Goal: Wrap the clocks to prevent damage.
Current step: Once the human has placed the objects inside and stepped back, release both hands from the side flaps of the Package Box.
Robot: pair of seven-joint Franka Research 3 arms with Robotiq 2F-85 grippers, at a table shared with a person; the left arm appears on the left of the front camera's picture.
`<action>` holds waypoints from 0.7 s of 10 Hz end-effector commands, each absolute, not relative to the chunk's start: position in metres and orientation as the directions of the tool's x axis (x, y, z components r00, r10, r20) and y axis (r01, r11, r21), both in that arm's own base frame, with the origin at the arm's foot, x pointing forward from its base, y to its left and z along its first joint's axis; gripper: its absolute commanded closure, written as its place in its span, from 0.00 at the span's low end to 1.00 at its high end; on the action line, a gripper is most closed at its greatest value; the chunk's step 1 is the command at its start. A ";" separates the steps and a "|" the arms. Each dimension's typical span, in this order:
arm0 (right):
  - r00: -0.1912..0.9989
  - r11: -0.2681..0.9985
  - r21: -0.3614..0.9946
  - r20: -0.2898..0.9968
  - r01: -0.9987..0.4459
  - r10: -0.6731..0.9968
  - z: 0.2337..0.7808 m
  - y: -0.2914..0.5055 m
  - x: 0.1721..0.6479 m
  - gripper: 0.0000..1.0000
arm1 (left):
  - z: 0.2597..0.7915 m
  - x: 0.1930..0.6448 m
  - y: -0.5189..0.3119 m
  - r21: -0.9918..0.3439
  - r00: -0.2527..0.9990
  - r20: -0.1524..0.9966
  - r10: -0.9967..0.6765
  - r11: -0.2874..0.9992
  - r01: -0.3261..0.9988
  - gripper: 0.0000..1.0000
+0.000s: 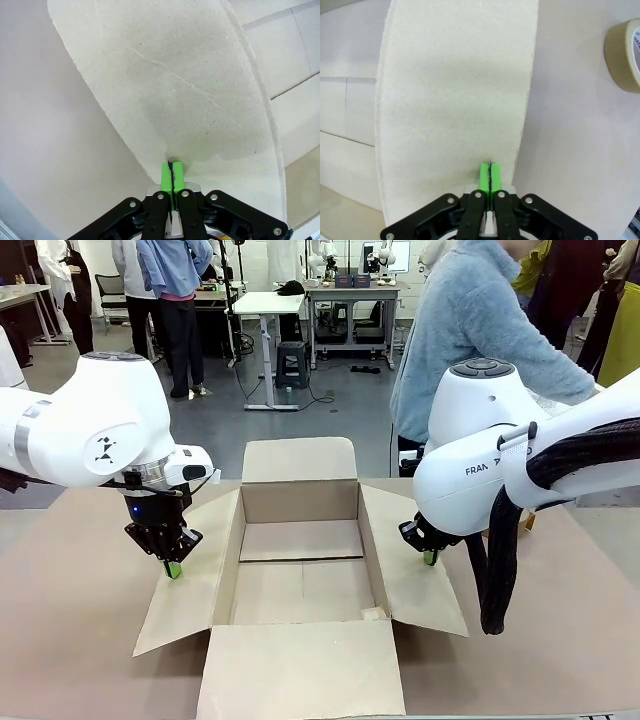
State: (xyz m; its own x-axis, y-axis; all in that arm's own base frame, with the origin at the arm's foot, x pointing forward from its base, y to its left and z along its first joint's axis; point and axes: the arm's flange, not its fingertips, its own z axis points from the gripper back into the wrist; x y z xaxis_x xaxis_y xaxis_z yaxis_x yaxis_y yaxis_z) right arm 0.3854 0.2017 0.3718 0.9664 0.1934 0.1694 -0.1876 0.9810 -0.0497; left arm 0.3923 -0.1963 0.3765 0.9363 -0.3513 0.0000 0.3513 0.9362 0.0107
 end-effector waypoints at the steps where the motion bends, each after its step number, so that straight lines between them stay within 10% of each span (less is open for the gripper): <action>1: 0.968 0.982 -0.052 0.170 -0.181 0.187 0.371 0.201 0.386 0.99 | 0.376 0.392 -0.196 0.015 0.935 -0.002 -0.354 0.935 0.354 1.00; 7: 0.968 0.982 -0.052 0.170 -0.181 0.187 0.371 0.201 0.386 0.99 | 0.376 0.392 -0.196 0.015 0.935 -0.002 -0.354 0.935 0.354 1.00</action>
State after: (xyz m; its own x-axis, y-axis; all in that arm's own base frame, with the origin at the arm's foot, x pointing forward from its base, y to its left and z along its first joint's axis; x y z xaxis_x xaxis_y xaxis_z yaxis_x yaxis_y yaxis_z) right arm 0.3854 0.2017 0.3718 0.9664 0.1934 0.1694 -0.1876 0.9810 -0.0497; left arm 0.3923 -0.1963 0.3765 0.9363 -0.3513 0.0000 0.3513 0.9362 0.0107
